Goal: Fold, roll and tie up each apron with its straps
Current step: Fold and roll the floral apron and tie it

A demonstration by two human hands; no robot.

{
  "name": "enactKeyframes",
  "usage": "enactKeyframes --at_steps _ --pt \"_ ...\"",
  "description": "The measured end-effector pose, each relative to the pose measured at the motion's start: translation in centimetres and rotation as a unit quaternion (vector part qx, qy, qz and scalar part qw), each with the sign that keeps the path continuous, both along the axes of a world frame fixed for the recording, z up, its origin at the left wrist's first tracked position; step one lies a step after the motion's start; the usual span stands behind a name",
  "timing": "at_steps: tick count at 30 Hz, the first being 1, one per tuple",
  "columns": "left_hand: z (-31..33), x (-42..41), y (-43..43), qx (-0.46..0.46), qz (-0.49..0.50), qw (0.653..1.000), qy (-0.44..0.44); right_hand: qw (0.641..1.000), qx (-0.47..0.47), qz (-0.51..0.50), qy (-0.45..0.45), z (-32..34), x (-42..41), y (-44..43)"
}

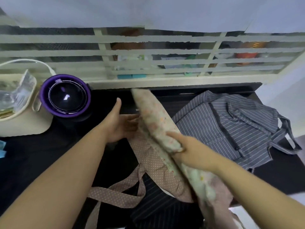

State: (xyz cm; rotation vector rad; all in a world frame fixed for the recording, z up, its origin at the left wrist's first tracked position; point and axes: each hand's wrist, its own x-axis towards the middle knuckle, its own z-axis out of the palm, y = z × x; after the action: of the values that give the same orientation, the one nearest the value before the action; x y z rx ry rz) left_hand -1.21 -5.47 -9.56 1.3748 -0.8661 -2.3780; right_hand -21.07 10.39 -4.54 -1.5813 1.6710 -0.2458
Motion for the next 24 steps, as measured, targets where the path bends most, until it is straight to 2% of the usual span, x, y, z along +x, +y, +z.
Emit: enactKeyframes --at_steps 2,3,4,5,8,10,15,19,21,24 --pt "0.9 -1.6 0.0 -0.09 -0.053 0.987 -0.119 1.0 -0.006 -0.018 0.008 2.2 -3.0 -0.4" --pt "1.1 -2.5 0.1 -0.15 -0.084 0.969 -0.179 0.999 0.0 -0.024 0.025 3.1 -4.4 -0.6" --pt "1.5 -3.6 0.2 -0.197 -0.104 0.953 -0.203 0.998 0.007 -0.029 0.046 3.9 -5.7 -0.9" --pt "1.9 -4.7 0.3 -0.22 -0.108 0.951 -0.191 0.997 0.015 -0.033 0.066 4.5 -6.7 -1.2" --pt "2.7 -8.3 1.0 -0.184 -0.077 0.976 -0.093 0.992 0.033 -0.039 0.113 4.8 -8.5 -2.1" --pt "2.6 -10.6 1.3 -0.185 -0.064 0.977 -0.083 0.991 0.049 -0.033 0.117 4.6 -8.6 -2.6" --pt "-0.1 -14.0 0.3 -0.283 -0.126 0.937 -0.16 0.989 0.031 -0.066 0.132 3.6 -10.2 -3.0" --pt "-1.6 -14.6 -0.9 -0.39 -0.22 0.857 -0.257 0.971 0.016 -0.14 0.194 1.3 -12.8 -3.5" --pt "-2.0 -14.5 -1.3 -0.377 -0.247 0.851 -0.269 0.963 0.022 -0.171 0.205 -0.7 -13.8 -3.4" --pt "-2.7 -14.6 -1.7 -0.35 -0.268 0.857 -0.266 0.958 0.081 -0.208 0.182 -3.3 -15.1 -2.7"
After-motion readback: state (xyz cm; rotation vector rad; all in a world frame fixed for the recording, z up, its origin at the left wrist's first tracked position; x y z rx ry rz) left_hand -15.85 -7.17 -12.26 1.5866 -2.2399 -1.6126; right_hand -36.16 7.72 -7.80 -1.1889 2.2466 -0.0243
